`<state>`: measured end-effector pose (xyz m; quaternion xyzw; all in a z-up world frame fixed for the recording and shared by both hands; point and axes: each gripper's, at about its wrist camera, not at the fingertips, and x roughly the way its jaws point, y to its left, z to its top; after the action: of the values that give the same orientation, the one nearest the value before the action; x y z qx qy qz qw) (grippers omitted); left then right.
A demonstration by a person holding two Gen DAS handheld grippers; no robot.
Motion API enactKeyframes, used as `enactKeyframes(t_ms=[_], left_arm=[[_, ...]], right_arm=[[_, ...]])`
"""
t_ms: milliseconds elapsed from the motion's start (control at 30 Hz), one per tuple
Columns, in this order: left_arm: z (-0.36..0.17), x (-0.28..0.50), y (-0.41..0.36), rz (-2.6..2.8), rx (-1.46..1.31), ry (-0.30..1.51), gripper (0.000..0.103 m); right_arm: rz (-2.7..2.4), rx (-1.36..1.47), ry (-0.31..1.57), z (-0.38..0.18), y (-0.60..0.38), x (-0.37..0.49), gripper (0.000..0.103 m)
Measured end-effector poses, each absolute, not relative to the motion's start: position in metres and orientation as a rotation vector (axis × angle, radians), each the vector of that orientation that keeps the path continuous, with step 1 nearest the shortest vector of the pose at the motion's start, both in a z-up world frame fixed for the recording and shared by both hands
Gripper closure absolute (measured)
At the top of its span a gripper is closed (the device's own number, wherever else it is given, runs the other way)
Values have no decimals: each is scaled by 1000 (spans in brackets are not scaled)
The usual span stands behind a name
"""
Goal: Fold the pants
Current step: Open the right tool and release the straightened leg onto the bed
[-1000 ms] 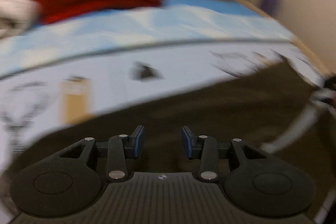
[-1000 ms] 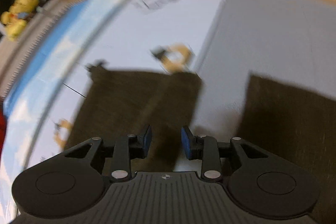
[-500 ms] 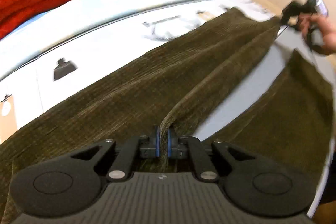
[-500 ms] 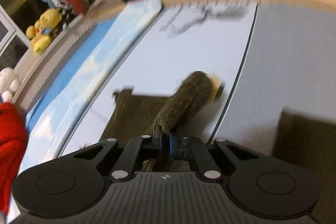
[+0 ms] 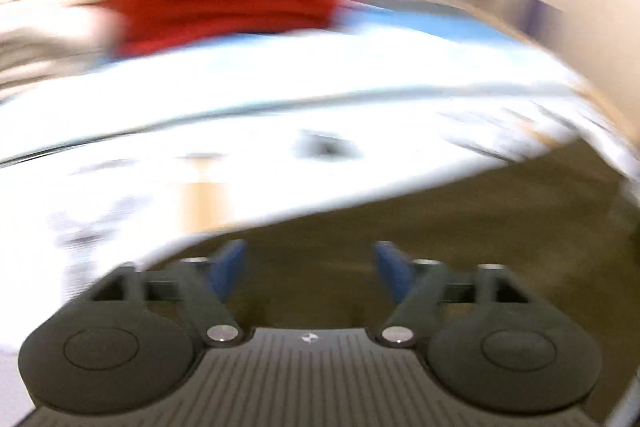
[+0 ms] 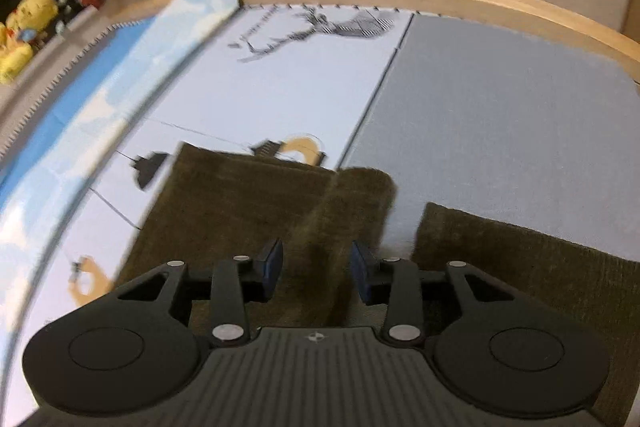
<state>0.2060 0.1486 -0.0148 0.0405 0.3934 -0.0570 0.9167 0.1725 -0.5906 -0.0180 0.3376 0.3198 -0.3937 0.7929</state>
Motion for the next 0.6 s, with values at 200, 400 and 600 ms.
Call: enactKeyframes(t_ms=[200, 400, 600], left_arm=[[-45, 200, 246, 95, -72, 892, 14], [-82, 212, 281, -29, -239, 990, 64], [-85, 219, 292, 120, -186, 962, 70]], right_arm=[[-663, 646, 589, 43, -550, 169, 64], [-363, 491, 537, 101, -491, 142, 64], [-201, 393, 534, 125, -450, 91, 64]])
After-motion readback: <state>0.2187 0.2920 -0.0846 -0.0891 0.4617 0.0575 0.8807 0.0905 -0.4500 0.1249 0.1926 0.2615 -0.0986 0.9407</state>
